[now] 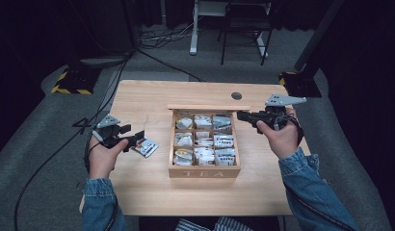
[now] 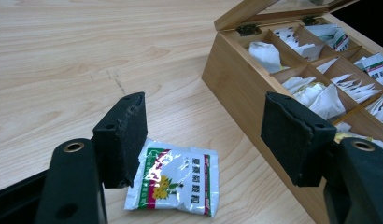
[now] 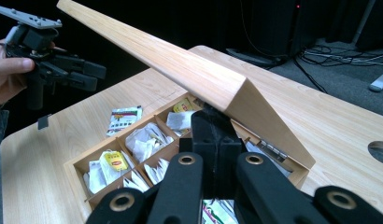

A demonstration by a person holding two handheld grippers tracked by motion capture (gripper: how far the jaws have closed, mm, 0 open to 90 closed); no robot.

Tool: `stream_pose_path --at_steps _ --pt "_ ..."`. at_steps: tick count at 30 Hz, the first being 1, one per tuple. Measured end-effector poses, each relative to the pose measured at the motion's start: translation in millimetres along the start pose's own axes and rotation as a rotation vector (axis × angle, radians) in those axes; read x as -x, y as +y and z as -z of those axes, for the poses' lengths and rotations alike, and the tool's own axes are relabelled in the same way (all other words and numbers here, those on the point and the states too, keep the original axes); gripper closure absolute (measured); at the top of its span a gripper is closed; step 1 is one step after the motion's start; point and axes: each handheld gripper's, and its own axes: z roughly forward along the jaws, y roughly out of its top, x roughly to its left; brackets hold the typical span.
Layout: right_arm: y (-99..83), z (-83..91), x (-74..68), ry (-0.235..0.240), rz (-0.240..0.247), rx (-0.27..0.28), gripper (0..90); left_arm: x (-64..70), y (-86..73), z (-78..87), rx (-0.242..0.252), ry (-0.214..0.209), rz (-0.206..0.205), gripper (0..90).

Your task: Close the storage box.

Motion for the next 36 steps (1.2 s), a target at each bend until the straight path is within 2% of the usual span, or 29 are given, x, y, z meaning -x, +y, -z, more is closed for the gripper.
stream_pose_path --at_steps 10,28,36 --pt "-10.1 3.7 -6.4 0.022 0.004 -0.038 90.0 -8.8 -3.5 9.3 0.007 0.022 0.026 31.7" --pt "-31.8 10.8 -15.1 0.033 0.004 -0.106 90.0 -9.6 -3.9 -1.6 -0.015 0.012 0.025 31.5" --pt "-43.3 12.6 -17.8 0.035 0.003 -0.137 90.0 -10.4 -5.6 -4.8 -0.043 0.010 0.029 30.8"
